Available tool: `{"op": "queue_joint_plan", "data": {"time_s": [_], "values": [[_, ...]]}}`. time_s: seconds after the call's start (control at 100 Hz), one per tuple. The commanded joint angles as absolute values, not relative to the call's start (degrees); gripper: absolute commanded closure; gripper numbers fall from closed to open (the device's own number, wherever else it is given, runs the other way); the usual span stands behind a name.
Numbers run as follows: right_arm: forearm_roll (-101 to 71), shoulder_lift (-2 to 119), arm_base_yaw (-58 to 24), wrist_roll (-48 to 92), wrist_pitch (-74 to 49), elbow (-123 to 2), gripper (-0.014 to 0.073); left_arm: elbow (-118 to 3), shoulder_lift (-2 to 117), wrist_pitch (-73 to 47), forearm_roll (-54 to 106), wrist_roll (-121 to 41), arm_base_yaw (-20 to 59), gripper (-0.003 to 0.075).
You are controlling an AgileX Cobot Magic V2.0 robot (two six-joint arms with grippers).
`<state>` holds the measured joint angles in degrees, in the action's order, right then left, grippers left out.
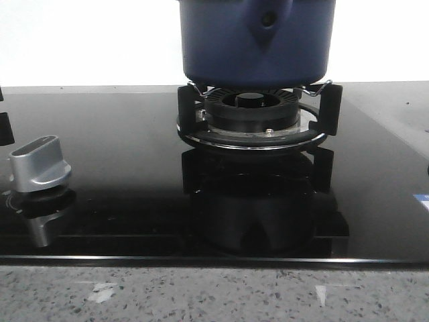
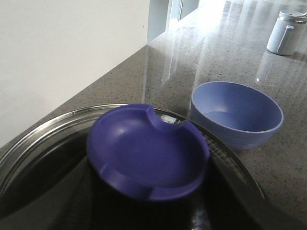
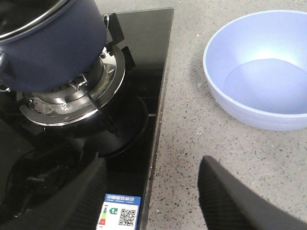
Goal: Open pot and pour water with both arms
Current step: 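Move the right gripper toward the rim of the light blue bowl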
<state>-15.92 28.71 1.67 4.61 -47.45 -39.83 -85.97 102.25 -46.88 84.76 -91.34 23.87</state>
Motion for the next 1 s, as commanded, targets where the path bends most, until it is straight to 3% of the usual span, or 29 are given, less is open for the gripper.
{"op": "queue_joint_plan", "data": {"time_s": [0.0, 0.31, 0.6, 0.99], "values": [[-16.1, 29.5, 2.1, 5.3, -44.5, -41.9, 0.0211, -87.9, 99.6, -48.5, 88.0, -91.7, 24.4, 0.0531], [-16.1, 29.5, 2.1, 5.3, -44.5, -41.9, 0.0211, -88.0, 97.2, -48.3, 88.9, -91.7, 23.4, 0.0530], [-16.1, 30.6, 2.1, 5.3, -44.4, -42.4, 0.0211, -88.0, 92.2, -48.3, 89.9, -90.9, 17.0, 0.0529], [0.3, 47.7, 2.2, -5.4, -47.3, -55.9, 0.0211, -88.0, 87.0, -51.4, 89.8, -86.6, 5.5, 0.0529]]}}
